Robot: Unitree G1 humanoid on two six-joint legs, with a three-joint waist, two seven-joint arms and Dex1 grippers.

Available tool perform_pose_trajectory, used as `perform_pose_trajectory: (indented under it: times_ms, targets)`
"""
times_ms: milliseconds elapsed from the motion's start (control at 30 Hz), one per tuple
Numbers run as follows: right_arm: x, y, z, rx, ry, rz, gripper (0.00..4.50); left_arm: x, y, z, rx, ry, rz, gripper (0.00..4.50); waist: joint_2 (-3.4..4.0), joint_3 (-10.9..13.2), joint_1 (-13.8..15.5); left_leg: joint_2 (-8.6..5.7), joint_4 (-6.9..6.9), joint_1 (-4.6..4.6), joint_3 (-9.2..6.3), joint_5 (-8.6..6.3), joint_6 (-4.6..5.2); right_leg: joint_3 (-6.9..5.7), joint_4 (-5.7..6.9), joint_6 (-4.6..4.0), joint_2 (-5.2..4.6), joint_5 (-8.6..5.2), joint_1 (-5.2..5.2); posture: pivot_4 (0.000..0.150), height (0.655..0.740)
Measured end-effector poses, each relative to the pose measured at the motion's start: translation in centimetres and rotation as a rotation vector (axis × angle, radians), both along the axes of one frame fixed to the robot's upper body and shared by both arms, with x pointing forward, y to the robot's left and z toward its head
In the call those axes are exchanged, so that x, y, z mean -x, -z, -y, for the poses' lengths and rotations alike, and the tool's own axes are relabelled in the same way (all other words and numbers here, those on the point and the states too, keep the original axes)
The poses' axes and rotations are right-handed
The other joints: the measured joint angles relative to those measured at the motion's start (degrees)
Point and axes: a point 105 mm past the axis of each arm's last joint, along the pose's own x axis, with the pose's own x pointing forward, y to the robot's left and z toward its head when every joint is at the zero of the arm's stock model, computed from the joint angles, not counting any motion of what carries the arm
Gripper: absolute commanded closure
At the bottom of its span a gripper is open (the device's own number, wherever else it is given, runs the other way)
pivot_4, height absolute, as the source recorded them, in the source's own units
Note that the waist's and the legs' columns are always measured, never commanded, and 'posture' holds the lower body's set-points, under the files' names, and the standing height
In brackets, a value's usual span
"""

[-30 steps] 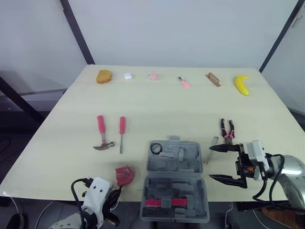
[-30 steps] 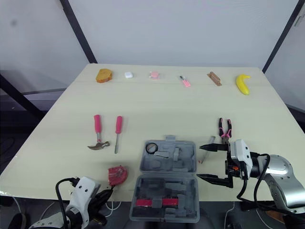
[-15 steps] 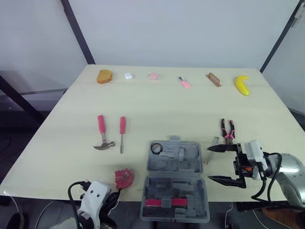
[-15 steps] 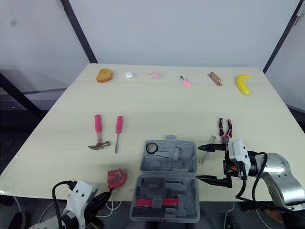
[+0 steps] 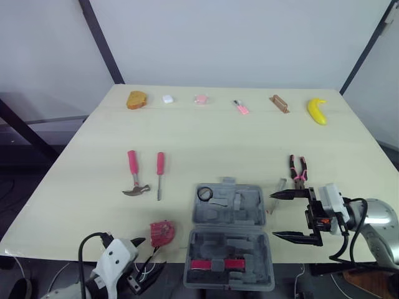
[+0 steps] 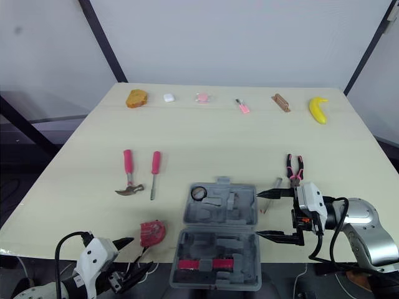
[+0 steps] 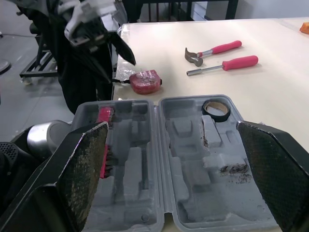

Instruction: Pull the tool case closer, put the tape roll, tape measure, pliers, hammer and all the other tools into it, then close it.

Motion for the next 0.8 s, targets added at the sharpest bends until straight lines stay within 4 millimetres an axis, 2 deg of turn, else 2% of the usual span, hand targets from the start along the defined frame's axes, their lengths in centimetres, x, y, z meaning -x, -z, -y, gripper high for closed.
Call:
perform_pose_trajectory:
  times_ms: [133, 233, 333, 433, 800]
  targets:
    - [-0.1, 0.1, -0.1, 0.004, 0.006, 0.002, 0.0, -1.7, -1.5, -0.4, 0.02, 0.056, 0.087, 0.02, 0.0, 0.0, 0.1, -0.01, 0.0, 0.0, 0.03, 0.0, 0.0, -0.02, 0.01, 0.0, 0.05, 0.0, 0.0, 0.15, 0.74]
    - [-0.1, 0.1, -0.1, 0.003, 0.011, 0.004, 0.0, -2.4, -1.7, -0.6, 0.024, 0.09, 0.103, 0.02, 0.0, 0.0, 0.0, -0.02, 0.0, 0.0, 0.02, 0.0, 0.0, -0.01, 0.0, 0.01, 0.05, 0.01, 0.0, 0.15, 0.74]
    - [-0.2, 0.1, -0.2, -0.001, 0.019, 0.009, 0.0, -2.6, -1.4, -1.5, -0.048, 0.364, 0.04, 0.02, 0.04, 0.0, 0.0, -0.01, 0.0, 0.0, 0.16, 0.0, 0.0, -0.07, 0.05, -0.03, 0.17, 0.0, 0.0, 0.15, 0.74]
    - [-0.3, 0.1, -0.2, -0.002, 0.023, 0.012, 0.0, -3.2, -1.8, -2.1, -0.048, 0.465, 0.038, 0.02, 0.04, 0.0, 0.0, 0.0, 0.0, 0.0, 0.16, 0.0, 0.0, -0.04, 0.03, -0.01, 0.13, 0.0, 0.0, 0.15, 0.74]
    - [-0.1, 0.2, -0.3, -0.005, 0.048, 0.016, 0.0, -5.7, -0.7, -3.6, -0.046, 0.536, 0.031, 0.02, 0.04, 0.0, 0.0, 0.0, 0.01, -0.02, 0.08, 0.0, 0.0, -0.05, 0.06, 0.01, 0.11, 0.01, 0.0, 0.15, 0.74]
